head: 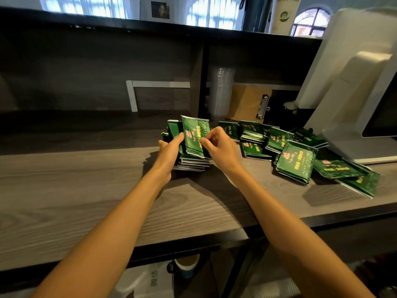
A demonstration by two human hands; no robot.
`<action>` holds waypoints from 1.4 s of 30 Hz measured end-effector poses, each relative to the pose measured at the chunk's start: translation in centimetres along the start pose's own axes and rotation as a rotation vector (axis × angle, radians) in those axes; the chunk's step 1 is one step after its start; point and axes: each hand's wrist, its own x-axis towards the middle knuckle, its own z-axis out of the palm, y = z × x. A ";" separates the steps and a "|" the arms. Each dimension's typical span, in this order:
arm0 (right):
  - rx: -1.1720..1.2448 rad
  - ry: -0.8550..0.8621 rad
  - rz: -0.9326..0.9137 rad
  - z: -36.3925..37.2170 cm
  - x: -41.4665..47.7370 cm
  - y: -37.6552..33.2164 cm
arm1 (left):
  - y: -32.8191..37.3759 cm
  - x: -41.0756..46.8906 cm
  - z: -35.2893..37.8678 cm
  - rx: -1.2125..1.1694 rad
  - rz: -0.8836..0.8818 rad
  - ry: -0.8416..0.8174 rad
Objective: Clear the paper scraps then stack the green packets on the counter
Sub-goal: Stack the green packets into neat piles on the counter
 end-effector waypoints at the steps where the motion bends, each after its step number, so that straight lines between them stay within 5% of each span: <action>1: -0.003 -0.026 -0.019 0.0 0.0 0.0 | -0.1 0.0 0.0 0.002 0.020 -0.018; 9: -0.018 -0.142 -0.053 -2.1 -0.8 -0.9 | 0.2 -1.5 0.1 -0.012 -0.009 -0.068; 12: -0.022 -0.031 0.045 -3.7 -0.9 -0.7 | 0.5 -2.0 0.9 -0.045 -0.036 -0.103; 18: -0.671 0.272 0.228 -8.8 -2.3 2.4 | 0.4 -2.6 3.9 -0.021 -0.047 -0.152; 21: -0.818 0.229 0.432 -10.7 -3.0 4.0 | -0.2 -3.0 5.8 -0.031 -0.072 -0.174; 27: -0.727 0.123 0.691 -13.1 -3.2 6.0 | -0.8 -3.8 8.6 -0.045 -0.068 -0.217; 42: -0.498 -0.179 0.303 -7.8 -2.4 3.6 | 0.1 -2.9 4.5 -0.067 -0.043 -0.081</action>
